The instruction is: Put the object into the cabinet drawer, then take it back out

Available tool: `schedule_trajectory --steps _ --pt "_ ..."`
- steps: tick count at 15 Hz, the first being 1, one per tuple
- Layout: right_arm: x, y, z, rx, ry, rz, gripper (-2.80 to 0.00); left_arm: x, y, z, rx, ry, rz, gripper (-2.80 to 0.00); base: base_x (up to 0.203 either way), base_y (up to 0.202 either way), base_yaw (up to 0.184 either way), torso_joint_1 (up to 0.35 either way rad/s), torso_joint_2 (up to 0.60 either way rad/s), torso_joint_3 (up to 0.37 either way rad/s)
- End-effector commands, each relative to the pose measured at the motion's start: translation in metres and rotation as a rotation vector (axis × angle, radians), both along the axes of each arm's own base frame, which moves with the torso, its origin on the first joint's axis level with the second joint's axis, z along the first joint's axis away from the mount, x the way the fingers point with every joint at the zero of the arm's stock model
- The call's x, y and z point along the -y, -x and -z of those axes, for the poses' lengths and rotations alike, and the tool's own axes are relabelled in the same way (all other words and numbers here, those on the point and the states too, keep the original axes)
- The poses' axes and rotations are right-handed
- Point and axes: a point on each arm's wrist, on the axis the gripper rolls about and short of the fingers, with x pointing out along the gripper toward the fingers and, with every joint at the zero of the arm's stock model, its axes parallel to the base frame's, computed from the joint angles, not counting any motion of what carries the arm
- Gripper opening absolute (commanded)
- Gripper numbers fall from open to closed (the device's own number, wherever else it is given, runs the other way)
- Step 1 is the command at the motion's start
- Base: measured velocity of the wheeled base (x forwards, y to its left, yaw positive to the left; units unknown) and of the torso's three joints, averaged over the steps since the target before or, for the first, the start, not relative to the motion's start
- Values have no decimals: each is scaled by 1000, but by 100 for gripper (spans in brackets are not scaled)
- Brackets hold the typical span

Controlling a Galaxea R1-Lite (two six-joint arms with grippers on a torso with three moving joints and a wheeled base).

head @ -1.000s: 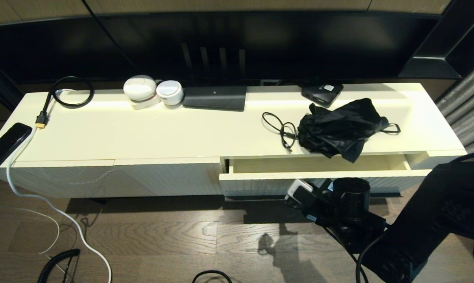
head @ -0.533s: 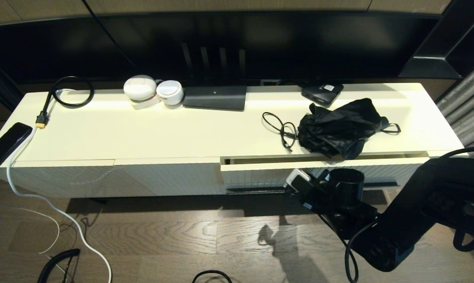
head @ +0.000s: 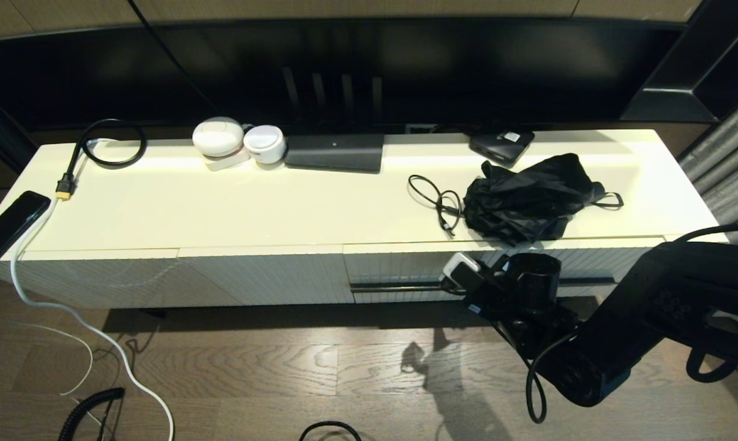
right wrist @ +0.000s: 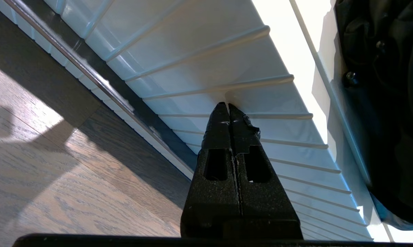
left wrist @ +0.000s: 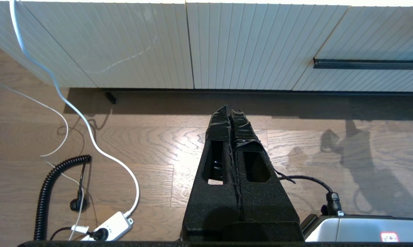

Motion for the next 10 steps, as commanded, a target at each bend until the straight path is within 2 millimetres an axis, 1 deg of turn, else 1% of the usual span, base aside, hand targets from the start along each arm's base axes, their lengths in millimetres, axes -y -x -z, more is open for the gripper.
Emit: schedule_trajectory --steps 1,3,5,7,10 --pt "1 -3 -4 16 -2 7 -280 0 0 0 0 1 0 -280 0 0 0 0 0 0" --pt "4 2 -11 17 -3 8 -280 0 0 0 -1 1 -2 -280 0 0 0 0 0 0" --pt "9 13 -24 16 -2 7 -280 0 0 0 -1 1 -2 -280 0 0 0 0 0 0" --pt "17 30 -41 6 4 6 -280 0 0 0 1 1 -2 -280 0 0 0 0 0 0" --pt "31 61 -70 3 0 1 -280 0 0 0 0 1 -2 -280 0 0 0 0 0 0"
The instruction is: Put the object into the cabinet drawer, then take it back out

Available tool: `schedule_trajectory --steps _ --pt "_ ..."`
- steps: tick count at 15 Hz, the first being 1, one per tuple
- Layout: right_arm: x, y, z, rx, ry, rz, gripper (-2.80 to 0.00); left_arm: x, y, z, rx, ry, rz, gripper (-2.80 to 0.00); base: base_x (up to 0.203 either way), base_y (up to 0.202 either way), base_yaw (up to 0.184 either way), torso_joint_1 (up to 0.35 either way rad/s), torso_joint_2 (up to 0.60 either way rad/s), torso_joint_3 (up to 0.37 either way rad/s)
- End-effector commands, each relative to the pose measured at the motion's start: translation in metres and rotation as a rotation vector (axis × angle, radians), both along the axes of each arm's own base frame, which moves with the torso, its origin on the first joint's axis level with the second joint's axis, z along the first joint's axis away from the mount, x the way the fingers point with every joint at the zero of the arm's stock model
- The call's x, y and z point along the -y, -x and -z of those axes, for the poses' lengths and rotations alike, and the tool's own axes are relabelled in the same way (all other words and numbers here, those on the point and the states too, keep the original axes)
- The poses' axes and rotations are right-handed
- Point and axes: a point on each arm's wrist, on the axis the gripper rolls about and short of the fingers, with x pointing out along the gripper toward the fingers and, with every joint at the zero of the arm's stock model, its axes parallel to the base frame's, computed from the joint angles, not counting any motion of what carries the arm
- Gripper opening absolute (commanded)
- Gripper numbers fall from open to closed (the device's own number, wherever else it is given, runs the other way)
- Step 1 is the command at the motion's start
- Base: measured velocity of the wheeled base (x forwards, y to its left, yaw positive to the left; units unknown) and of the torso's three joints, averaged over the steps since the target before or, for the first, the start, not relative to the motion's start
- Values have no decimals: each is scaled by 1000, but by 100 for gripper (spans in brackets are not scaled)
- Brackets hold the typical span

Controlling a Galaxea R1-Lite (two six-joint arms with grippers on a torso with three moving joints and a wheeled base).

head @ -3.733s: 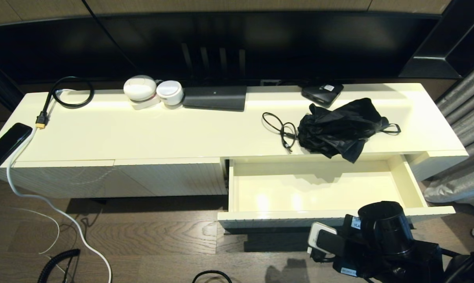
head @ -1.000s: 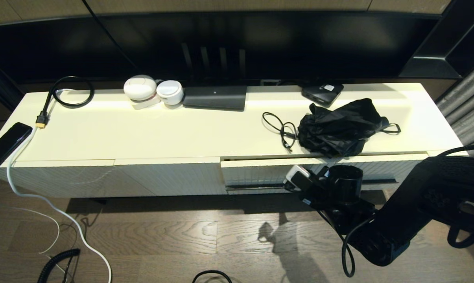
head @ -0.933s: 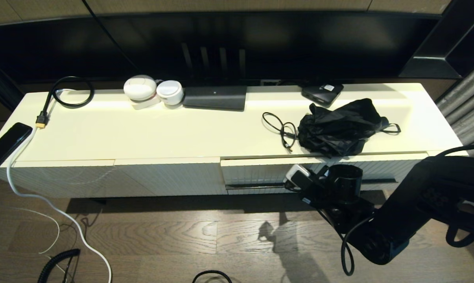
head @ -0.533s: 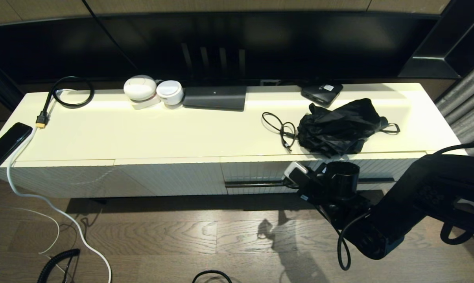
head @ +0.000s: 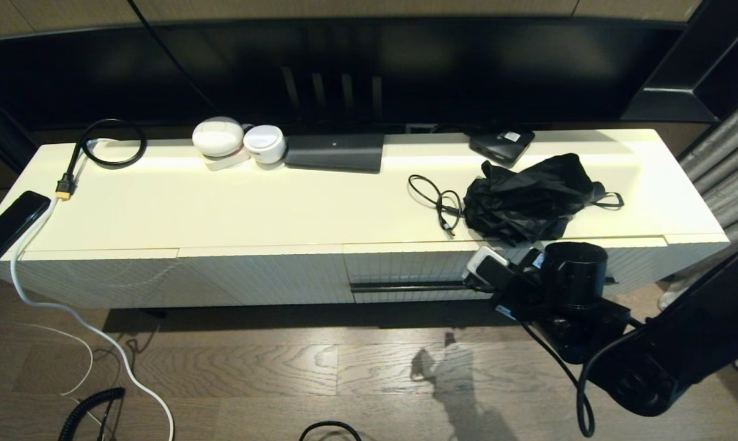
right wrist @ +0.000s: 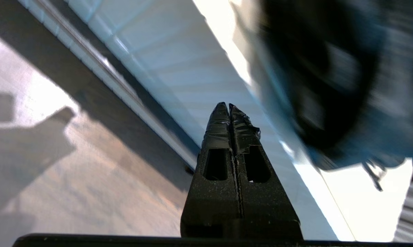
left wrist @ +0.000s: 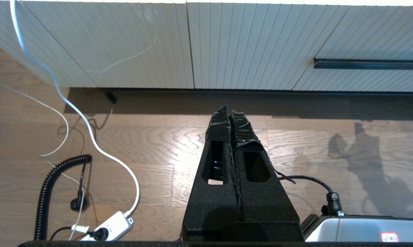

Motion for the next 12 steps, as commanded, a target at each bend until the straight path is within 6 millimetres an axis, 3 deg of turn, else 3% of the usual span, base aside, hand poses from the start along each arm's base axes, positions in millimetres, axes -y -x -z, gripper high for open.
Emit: schedule_trajectory --steps 1,7,12 --pt "15 31 -44 75 -35 -2 -280 0 0 0 0 0 0 -280 0 0 0 0 0 0" --pt "74 131 -125 115 -55 68 -280 0 0 0 -1 0 -2 -280 0 0 0 0 0 0" --pt "133 232 -147 97 -42 247 -280 0 0 0 0 0 -3 -280 0 0 0 0 0 0"
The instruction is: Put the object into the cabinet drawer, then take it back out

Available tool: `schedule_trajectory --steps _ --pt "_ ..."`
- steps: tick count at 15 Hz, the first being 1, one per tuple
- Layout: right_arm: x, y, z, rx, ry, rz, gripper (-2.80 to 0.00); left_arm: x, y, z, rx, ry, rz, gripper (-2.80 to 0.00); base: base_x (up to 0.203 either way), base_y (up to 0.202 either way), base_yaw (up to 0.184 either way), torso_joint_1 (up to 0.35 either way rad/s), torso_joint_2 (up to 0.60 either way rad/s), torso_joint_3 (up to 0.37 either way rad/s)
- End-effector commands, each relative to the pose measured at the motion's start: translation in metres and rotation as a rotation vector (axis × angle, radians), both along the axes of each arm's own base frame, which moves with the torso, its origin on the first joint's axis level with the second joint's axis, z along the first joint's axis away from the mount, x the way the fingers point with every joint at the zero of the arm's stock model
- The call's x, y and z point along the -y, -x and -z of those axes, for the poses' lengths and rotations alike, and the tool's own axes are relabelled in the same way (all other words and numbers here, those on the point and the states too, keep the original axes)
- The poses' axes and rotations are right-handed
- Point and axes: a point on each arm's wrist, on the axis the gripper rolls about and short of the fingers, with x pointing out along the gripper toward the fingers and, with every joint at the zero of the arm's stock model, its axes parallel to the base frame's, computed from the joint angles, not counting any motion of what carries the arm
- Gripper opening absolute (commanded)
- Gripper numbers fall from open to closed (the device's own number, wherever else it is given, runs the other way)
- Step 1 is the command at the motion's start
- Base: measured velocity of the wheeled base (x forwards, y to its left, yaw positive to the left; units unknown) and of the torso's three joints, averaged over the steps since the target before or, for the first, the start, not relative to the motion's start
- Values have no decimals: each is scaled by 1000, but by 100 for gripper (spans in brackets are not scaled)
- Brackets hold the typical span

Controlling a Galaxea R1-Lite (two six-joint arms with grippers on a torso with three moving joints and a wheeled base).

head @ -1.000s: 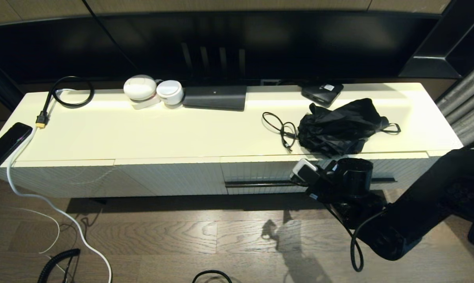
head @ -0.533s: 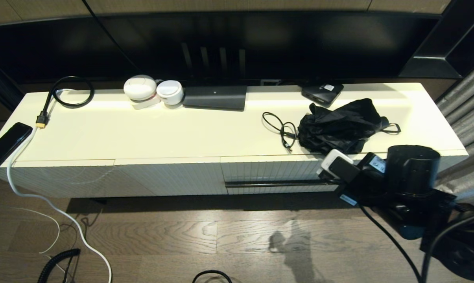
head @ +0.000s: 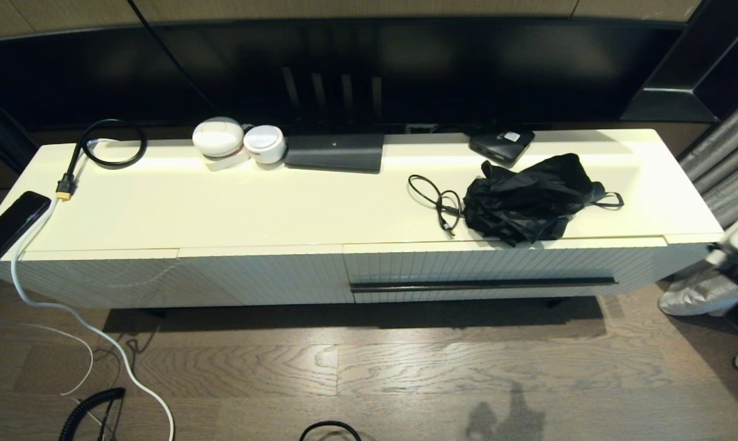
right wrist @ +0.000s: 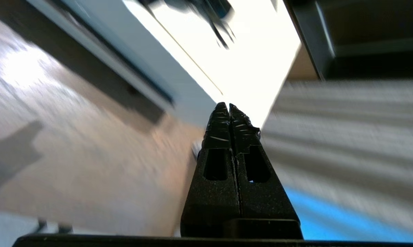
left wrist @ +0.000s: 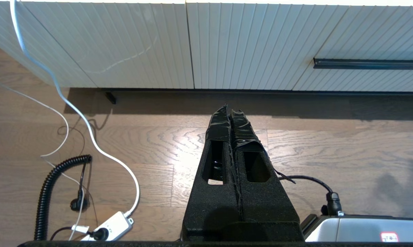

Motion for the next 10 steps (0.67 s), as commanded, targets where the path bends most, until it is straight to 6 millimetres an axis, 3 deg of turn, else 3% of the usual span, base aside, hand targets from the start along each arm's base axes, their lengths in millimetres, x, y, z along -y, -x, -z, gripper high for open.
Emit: schedule_trajectory --steps 1,6,8,10 --pt "29 71 -11 66 -14 111 -280 0 0 0 -1 0 0 -280 0 0 0 0 0 0" --pt "37 154 23 49 -124 289 -280 0 0 0 1 0 -1 -280 0 0 0 0 0 0" --pt "35 171 48 24 -178 327 -280 0 0 0 1 0 -1 -280 0 0 0 0 0 0" --pt "33 171 69 -6 -310 358 -280 0 0 0 0 0 0 -280 0 0 0 0 0 0"
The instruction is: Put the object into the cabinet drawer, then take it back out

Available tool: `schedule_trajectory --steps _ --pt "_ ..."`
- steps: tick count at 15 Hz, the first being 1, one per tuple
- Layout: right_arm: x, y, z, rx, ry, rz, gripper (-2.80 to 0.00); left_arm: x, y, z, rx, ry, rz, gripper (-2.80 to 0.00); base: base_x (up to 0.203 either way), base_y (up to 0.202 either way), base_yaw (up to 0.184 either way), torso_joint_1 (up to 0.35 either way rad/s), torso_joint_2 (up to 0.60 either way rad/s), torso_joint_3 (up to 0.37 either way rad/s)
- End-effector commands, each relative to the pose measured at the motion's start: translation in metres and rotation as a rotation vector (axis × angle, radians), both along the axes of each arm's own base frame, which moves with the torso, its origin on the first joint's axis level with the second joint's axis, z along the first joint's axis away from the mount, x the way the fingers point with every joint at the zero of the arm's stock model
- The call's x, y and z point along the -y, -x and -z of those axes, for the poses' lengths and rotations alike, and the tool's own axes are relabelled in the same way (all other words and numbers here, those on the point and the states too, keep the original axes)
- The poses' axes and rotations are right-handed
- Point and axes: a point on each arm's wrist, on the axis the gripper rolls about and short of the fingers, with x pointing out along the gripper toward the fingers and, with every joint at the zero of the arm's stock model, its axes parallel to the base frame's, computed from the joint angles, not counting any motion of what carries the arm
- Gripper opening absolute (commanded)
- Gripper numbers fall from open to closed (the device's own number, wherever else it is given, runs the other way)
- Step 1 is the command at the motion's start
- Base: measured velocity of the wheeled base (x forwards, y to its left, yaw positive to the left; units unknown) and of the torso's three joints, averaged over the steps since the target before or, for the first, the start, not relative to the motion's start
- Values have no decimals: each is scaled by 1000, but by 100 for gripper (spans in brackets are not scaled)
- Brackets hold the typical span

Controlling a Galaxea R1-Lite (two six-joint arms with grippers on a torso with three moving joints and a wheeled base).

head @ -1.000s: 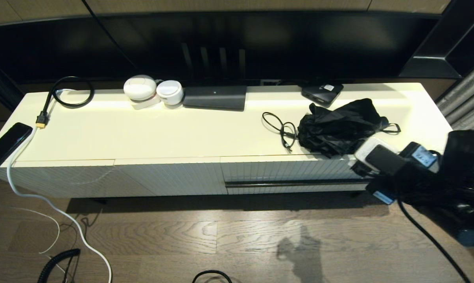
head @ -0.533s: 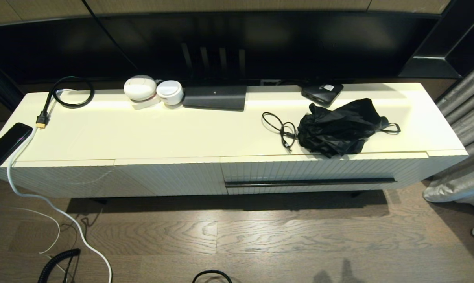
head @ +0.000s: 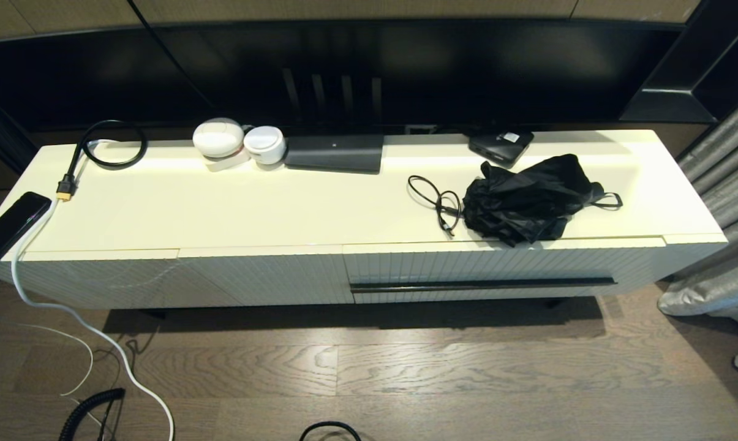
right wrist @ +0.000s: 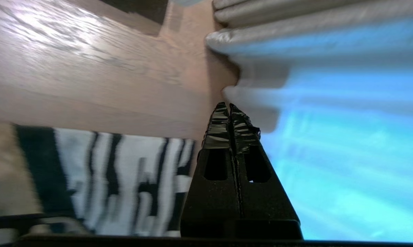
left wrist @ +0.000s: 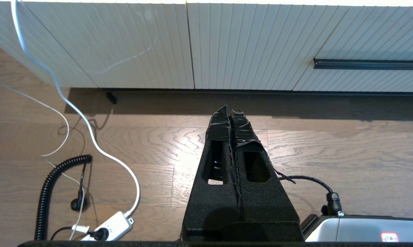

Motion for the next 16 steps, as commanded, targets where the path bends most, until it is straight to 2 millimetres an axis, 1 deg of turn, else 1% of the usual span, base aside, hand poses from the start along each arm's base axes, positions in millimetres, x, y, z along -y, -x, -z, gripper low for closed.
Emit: schedule_trajectory --steps 1,4,6,9,10,11,13,16 --pt "-1 7 20 53 -113 47 -280 0 0 0 0 2 0 -280 0 0 0 0 0 0" --pt "0 4 43 16 -203 43 -280 0 0 0 1 1 -1 -280 0 0 0 0 0 0" --pt "1 8 58 25 -212 3 -280 0 0 0 0 1 0 -280 0 0 0 0 0 0" --pt "1 19 80 96 -236 -44 -280 0 0 0 0 1 -1 -280 0 0 0 0 0 0" --pt "1 23 85 133 -267 -76 -280 0 0 0 1 1 -1 -280 0 0 0 0 0 0" --pt "-1 23 87 159 -330 -111 -280 0 0 0 0 1 0 -280 0 0 0 0 0 0" --pt "-1 22 88 186 -433 -126 -280 0 0 0 -1 1 0 -280 0 0 0 0 0 0" --pt "-2 17 90 219 -476 -169 -280 0 0 0 0 1 -1 -280 0 0 0 0 0 0"
